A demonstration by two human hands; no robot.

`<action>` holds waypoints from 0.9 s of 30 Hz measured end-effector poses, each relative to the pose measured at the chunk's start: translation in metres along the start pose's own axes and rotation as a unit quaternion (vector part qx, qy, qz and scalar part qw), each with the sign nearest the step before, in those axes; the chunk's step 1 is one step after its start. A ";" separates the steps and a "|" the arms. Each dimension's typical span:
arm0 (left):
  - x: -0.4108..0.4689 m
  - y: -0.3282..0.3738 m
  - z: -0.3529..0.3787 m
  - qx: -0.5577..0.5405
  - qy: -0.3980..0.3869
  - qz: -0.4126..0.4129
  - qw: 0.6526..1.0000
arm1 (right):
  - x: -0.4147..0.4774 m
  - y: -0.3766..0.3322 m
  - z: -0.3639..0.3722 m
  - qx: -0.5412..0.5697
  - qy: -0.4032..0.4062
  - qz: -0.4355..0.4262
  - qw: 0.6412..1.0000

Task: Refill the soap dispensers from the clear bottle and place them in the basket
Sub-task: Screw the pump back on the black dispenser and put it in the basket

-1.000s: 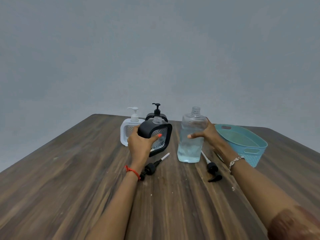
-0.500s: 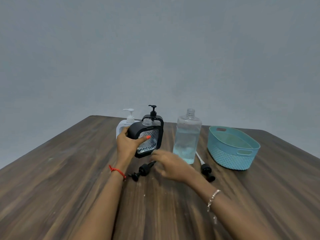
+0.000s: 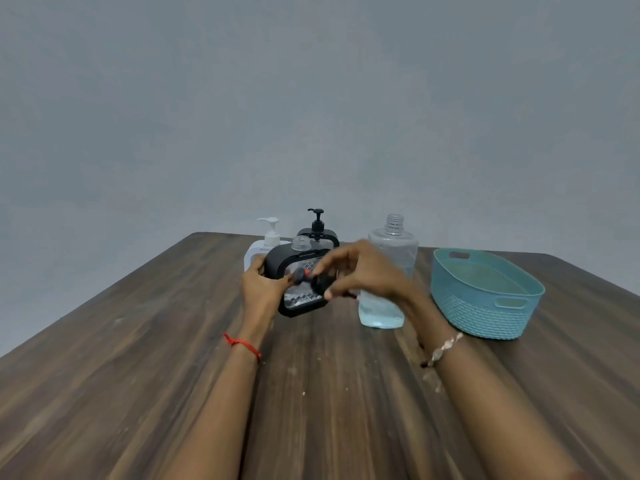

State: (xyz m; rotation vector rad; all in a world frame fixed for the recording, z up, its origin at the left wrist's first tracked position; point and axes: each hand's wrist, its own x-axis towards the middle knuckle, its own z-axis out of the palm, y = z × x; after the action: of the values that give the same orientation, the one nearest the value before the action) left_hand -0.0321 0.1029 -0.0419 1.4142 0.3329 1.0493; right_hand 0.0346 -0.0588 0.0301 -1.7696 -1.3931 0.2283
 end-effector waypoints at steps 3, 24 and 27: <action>-0.003 0.003 0.002 -0.010 -0.016 -0.002 1.000 | 0.004 -0.013 -0.030 0.103 0.069 -0.049 0.991; -0.017 0.011 0.016 -0.027 -0.123 -0.026 0.992 | 0.025 -0.029 -0.036 0.154 0.313 -0.076 0.934; -0.018 0.013 0.017 -0.038 -0.131 -0.029 0.990 | 0.019 -0.017 -0.019 0.099 0.276 -0.036 0.955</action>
State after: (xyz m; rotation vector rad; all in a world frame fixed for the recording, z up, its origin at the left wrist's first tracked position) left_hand -0.0345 0.0760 -0.0343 1.4450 0.1398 0.8095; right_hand 0.0409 -0.0514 0.0603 -1.4617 -0.9867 -0.1554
